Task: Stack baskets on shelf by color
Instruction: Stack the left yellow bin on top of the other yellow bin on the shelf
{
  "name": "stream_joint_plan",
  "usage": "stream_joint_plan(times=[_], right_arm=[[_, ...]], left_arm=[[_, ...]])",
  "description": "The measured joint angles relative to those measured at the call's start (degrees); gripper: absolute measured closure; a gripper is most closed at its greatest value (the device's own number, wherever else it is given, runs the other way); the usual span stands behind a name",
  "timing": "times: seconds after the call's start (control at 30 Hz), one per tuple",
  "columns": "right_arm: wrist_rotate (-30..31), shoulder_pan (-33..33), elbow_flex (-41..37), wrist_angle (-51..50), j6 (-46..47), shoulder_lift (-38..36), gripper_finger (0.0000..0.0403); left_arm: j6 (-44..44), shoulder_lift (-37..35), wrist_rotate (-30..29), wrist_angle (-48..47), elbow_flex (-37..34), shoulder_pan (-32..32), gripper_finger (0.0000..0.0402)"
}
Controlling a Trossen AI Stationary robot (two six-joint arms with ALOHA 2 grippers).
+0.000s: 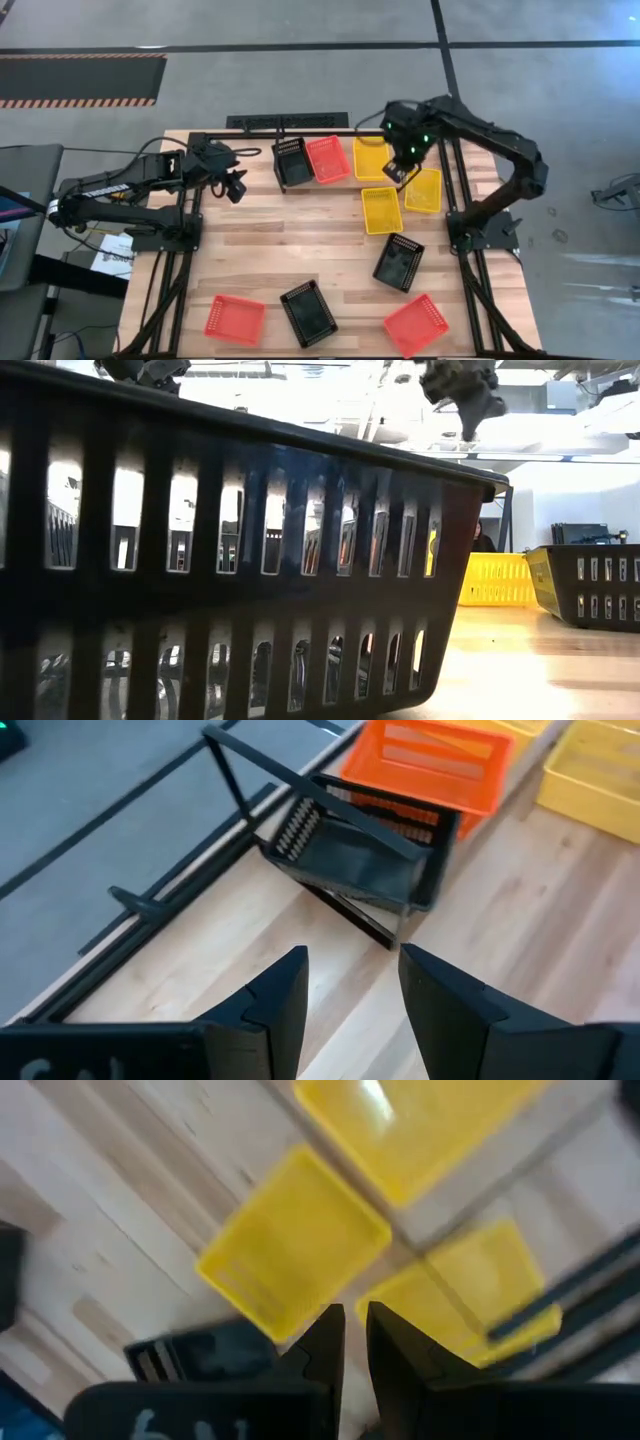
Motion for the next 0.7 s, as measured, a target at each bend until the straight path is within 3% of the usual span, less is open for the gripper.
stream_joint_plan(times=[0.13, 0.3, 0.5, 0.7], right_arm=[[0.3, 4.1, -9.6, 2.1, 7.9, -3.3, 0.0336], [0.2, 10.8, -18.9, 11.8, 16.3, -7.8, 0.0336], [0.3, 17.2, -23.9, 16.9, 25.9, -8.7, 0.0336], [3.3, 23.1, -29.6, 19.6, 44.3, -8.4, 0.0336]], left_arm=[[2.2, 0.0, 1.3, 0.0, 0.0, 0.0, 0.0255], [5.5, 0.0, 0.7, 0.0, 0.0, 0.0, 0.0255], [5.3, 0.0, 0.6, 0.0, 0.0, 0.0, 0.0255], [5.0, 0.0, 0.6, 0.1, 0.0, 0.0, 0.0255]])
